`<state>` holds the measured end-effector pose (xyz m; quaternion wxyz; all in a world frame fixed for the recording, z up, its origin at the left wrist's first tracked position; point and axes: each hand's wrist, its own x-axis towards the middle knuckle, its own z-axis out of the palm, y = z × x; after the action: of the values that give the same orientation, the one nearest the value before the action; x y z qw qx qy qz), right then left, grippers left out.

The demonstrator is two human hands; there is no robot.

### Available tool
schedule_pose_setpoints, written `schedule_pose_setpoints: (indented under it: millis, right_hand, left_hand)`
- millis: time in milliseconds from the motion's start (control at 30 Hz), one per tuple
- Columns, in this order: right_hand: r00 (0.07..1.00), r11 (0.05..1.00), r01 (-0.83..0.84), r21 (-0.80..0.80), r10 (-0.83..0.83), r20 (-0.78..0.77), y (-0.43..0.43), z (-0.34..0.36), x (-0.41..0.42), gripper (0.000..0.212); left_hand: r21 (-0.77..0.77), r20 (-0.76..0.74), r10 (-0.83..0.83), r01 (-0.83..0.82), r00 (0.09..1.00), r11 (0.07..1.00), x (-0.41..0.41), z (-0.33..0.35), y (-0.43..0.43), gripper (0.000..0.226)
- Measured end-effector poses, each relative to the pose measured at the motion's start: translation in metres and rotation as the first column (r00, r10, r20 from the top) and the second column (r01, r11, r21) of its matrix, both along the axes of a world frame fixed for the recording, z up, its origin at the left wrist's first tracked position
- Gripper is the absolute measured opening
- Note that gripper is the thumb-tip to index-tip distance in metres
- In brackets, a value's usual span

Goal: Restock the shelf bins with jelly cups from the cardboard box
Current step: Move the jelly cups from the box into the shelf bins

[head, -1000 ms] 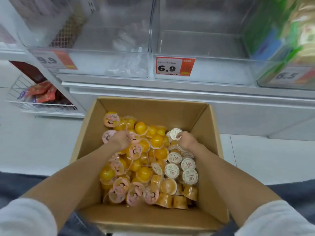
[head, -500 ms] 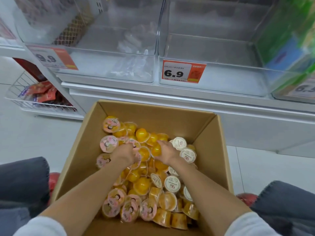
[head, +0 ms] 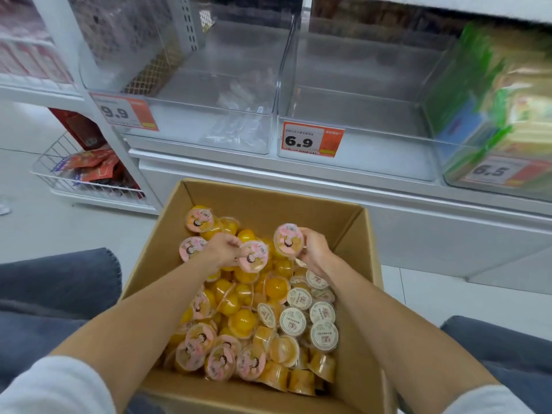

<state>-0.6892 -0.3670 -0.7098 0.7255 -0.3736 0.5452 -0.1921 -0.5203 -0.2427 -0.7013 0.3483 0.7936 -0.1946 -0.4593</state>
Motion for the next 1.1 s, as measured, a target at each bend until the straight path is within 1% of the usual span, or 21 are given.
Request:
schedule_pose_setpoints:
  millis: [67, 133, 200, 233, 267, 300, 333, 367, 433, 500, 533, 600, 667, 767, 867, 933, 967, 1000, 1033, 1067, 1100]
  right_hand:
    - [0.989, 0.995, 0.084, 0.06, -0.091, 0.12, -0.008, 0.032, -0.014, 0.03]
    - [0.98, 0.996, 0.094, 0.008, -0.094, 0.173, -0.015, 0.063, -0.024, 0.032]
    - [0.986, 0.987, 0.045, -0.157, -0.02, 0.163, -0.022, 0.097, -0.03, 0.046]
    - [0.995, 0.964, 0.019, -0.267, 0.009, 0.104, -0.026, 0.117, -0.033, 0.049]
    - [0.998, 0.932, 0.0, -0.364, 0.02, 0.052, -0.03, 0.137, -0.037, 0.044]
    - [0.999, 0.9, -0.007, -0.437, 0.02, 0.025, -0.038, 0.153, -0.04, 0.032]
    - [0.999, 0.875, -0.005, -0.485, 0.022, 0.029, -0.043, 0.174, -0.043, 0.02]
    - [0.999, 0.855, 0.006, -0.519, 0.016, 0.038, -0.052, 0.192, -0.045, 0.014]
    - [0.997, 0.806, 0.039, -0.59, 0.005, 0.072, -0.074, 0.222, -0.045, 0.017]
    - [0.998, 0.762, 0.05, -0.646, -0.013, 0.062, -0.1, 0.242, -0.04, 0.036]
    - [0.999, 0.753, 0.044, -0.657, -0.028, 0.035, -0.114, 0.249, -0.038, 0.042]
    - [0.999, 0.756, 0.024, -0.655, -0.042, -0.012, -0.146, 0.252, -0.032, 0.03]
    - [0.997, 0.8, 0.002, -0.599, -0.051, -0.065, -0.178, 0.245, -0.026, 0.022]
    - [0.986, 0.865, -0.083, -0.495, -0.001, -0.167, -0.223, 0.226, -0.013, 0.027]
    - [0.982, 0.88, -0.142, -0.453, 0.068, -0.176, -0.258, 0.209, 0.007, 0.035]
    - [0.972, 0.886, -0.183, -0.426, 0.097, -0.216, -0.276, 0.195, 0.019, 0.044]
    - [0.959, 0.873, -0.217, -0.436, 0.108, -0.263, -0.283, 0.188, 0.023, 0.048]
    - [0.93, 0.836, -0.266, -0.481, 0.09, -0.357, -0.29, 0.18, 0.026, 0.053]
    - [0.879, 0.776, -0.329, -0.538, 0.044, -0.474, -0.295, 0.176, 0.028, 0.058]
    - [0.821, 0.709, -0.392, -0.586, -0.018, -0.57, -0.296, 0.175, 0.028, 0.057]
    - [0.785, 0.643, -0.433, -0.632, -0.076, -0.615, -0.299, 0.174, 0.028, 0.048]
  left_hand:
    - [-0.074, -0.129, -0.036, 0.026, 0.991, 0.997, -0.011, 0.029, -0.014, 0.014]
    - [-0.159, -0.211, -0.058, 0.024, 0.976, 0.987, -0.027, 0.065, -0.033, 0.01]
    - [-0.242, -0.244, -0.05, -0.011, 0.968, 0.97, -0.042, 0.098, -0.054, 0.019]
    - [-0.283, -0.242, -0.042, -0.029, 0.969, 0.959, -0.049, 0.114, -0.064, 0.024]
    - [-0.326, -0.227, -0.034, -0.043, 0.973, 0.944, -0.054, 0.13, -0.072, 0.027]
    - [-0.375, -0.206, -0.036, -0.045, 0.978, 0.926, -0.06, 0.148, -0.08, 0.028]
    - [-0.421, -0.166, -0.04, -0.034, 0.985, 0.907, -0.064, 0.164, -0.088, 0.028]
    - [-0.462, -0.113, -0.041, -0.016, 0.993, 0.887, -0.068, 0.18, -0.096, 0.027]
    - [-0.548, 0.023, -0.03, 0.037, 0.999, 0.835, -0.07, 0.209, -0.116, 0.026]
    - [-0.6, 0.147, 0.009, 0.082, 0.989, 0.796, -0.068, 0.23, -0.142, 0.026]
    - [-0.6, 0.184, 0.021, 0.095, 0.983, 0.794, -0.064, 0.236, -0.159, 0.026]
    - [-0.577, 0.174, 0.034, 0.074, 0.984, 0.813, -0.054, 0.239, -0.195, 0.026]
    - [-0.52, 0.155, 0.028, 0.057, 0.988, 0.852, -0.044, 0.234, -0.233, 0.031]
    - [-0.41, 0.271, -0.015, 0.129, 0.963, 0.903, -0.025, 0.216, -0.283, 0.032]
    - [-0.319, 0.384, -0.037, 0.17, 0.923, 0.932, -0.004, 0.199, -0.319, 0.028]
    - [-0.213, 0.506, -0.073, 0.207, 0.859, 0.955, 0.009, 0.19, -0.334, 0.029]
    - [-0.146, 0.596, -0.113, 0.246, 0.795, 0.958, 0.013, 0.188, -0.338, 0.028]
    - [-0.092, 0.686, -0.14, 0.276, 0.714, 0.957, 0.016, 0.186, -0.34, 0.028]
    - [-0.065, 0.767, -0.147, 0.303, 0.625, 0.951, 0.018, 0.184, -0.342, 0.033]
    - [-0.072, 0.827, -0.138, 0.345, 0.545, 0.936, 0.019, 0.181, -0.342, 0.036]
    - [-0.089, 0.865, -0.131, 0.407, 0.484, 0.909, 0.019, 0.178, -0.343, 0.03]
